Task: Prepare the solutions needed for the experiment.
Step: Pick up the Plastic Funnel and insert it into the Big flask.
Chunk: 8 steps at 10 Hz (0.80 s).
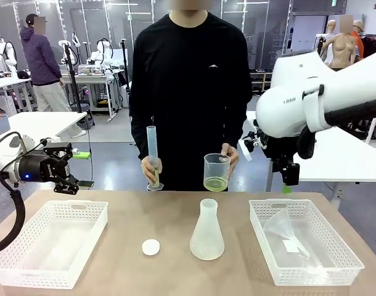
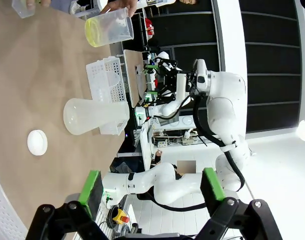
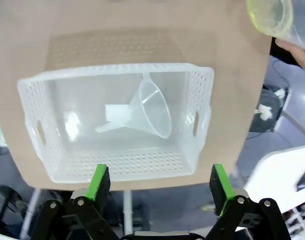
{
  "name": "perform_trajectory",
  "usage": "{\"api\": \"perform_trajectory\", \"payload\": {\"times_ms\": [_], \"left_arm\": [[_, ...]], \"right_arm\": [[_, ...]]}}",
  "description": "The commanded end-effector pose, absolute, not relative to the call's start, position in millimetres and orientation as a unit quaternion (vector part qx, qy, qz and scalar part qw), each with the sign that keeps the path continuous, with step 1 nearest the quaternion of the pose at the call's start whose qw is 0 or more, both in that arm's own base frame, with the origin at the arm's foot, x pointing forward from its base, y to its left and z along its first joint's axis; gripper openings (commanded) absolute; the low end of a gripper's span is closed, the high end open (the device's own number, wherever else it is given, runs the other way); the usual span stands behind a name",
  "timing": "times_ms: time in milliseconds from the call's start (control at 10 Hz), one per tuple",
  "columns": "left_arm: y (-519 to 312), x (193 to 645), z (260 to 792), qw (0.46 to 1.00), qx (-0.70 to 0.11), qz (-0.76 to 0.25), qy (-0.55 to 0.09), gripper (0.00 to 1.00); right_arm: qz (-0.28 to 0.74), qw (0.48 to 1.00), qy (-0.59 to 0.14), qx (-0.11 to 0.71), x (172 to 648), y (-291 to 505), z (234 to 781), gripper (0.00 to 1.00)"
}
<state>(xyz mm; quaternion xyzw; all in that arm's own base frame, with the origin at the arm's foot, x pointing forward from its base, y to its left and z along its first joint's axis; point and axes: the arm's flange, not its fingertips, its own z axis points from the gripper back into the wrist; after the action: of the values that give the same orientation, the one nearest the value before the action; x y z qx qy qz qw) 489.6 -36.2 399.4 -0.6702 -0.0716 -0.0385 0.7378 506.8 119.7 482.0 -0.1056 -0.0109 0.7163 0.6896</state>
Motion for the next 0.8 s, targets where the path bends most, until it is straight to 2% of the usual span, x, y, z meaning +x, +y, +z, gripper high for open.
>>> {"api": "perform_trajectory", "payload": {"times_ms": [0,300,400,500,600,700], "left_arm": [[-37.4,489.8,401.0,0.739,-0.669,-0.034,-0.069,1.00],[-37.4,489.8,401.0,0.739,-0.669,-0.034,-0.069,1.00],[-37.4,489.8,401.0,0.739,-0.669,-0.034,-0.069,1.00],[-37.4,489.8,401.0,0.739,-0.669,-0.034,-0.069,1.00],[-37.4,489.8,401.0,0.739,-0.669,-0.034,-0.069,1.00],[-37.4,489.8,401.0,0.739,-0.669,-0.034,-0.069,1.00]], "right_arm": [[0.691,0.718,-0.018,-0.077,506.6,115.5,485.1,1.00],[0.691,0.718,-0.018,-0.077,506.6,115.5,485.1,1.00],[0.706,0.702,-0.014,-0.090,506.5,115.3,481.6,1.00],[0.711,0.702,0.026,-0.041,520.8,115.4,473.0,1.00],[0.738,0.673,0.049,-0.005,527.6,116.3,462.2,1.00],[0.741,0.668,0.073,0.018,533.0,117.8,451.1,1.00]]}}
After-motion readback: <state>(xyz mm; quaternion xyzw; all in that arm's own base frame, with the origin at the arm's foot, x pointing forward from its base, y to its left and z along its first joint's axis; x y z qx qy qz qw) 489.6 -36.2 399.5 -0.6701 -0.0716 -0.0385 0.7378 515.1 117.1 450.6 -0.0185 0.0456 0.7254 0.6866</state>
